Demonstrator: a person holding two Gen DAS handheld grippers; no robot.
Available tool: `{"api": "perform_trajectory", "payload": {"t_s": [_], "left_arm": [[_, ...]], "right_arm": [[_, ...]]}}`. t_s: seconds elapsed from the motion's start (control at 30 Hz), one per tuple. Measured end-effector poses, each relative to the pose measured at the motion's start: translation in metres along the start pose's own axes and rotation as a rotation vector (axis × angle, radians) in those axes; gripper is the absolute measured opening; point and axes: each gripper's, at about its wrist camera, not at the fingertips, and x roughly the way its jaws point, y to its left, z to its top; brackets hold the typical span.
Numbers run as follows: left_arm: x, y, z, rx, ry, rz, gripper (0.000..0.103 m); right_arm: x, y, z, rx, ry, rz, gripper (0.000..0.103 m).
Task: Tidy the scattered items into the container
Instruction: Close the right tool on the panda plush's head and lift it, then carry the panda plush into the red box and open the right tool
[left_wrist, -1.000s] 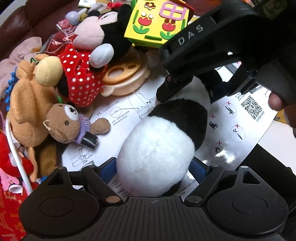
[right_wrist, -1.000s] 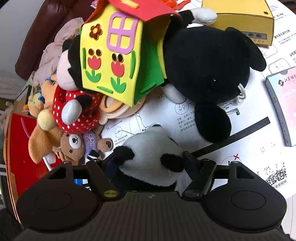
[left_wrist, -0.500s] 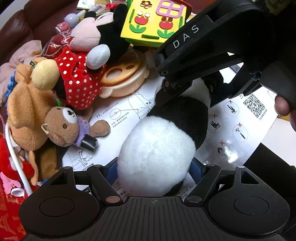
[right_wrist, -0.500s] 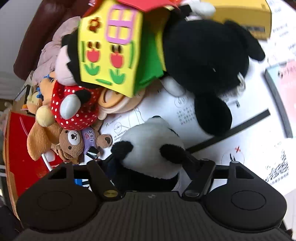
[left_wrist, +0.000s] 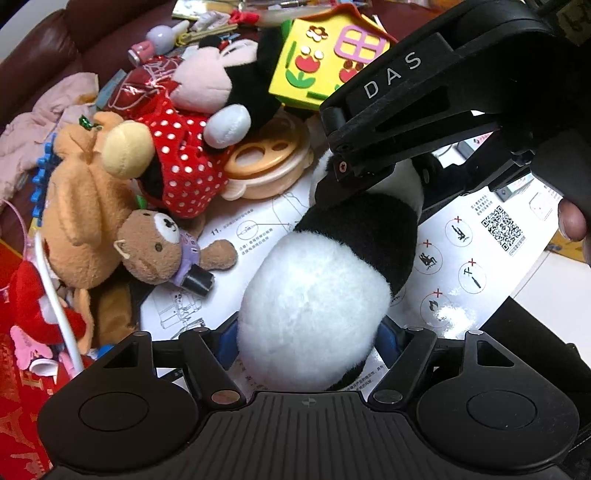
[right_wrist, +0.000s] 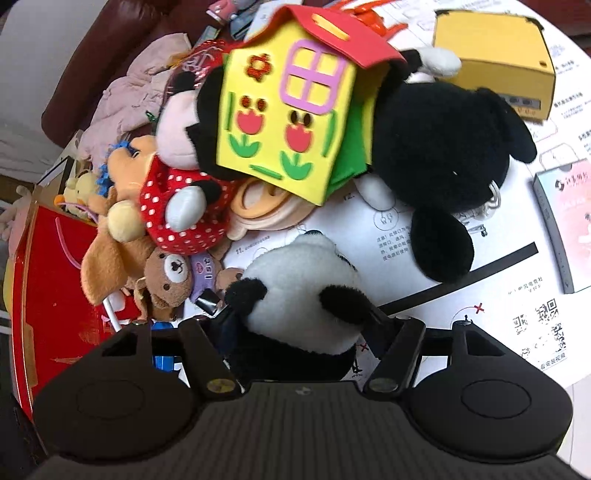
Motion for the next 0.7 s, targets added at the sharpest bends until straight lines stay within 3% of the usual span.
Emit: {"api": "perform_trajectory", "payload": {"t_s": [0.4,0.7], "left_arm": [[-0.05,0.03,0.002,-0.047,-0.118,0.036,0.072],[-0.1,0.077,-0.009,-0.182,-0.21,0.103,0.073]], "right_arm": [[-0.04,0.059,0.001,-0.185,-0.099,0.029,0.071],[-0.055,0.139,0.003,-0.381,-0.138,0.071,0.071]]}}
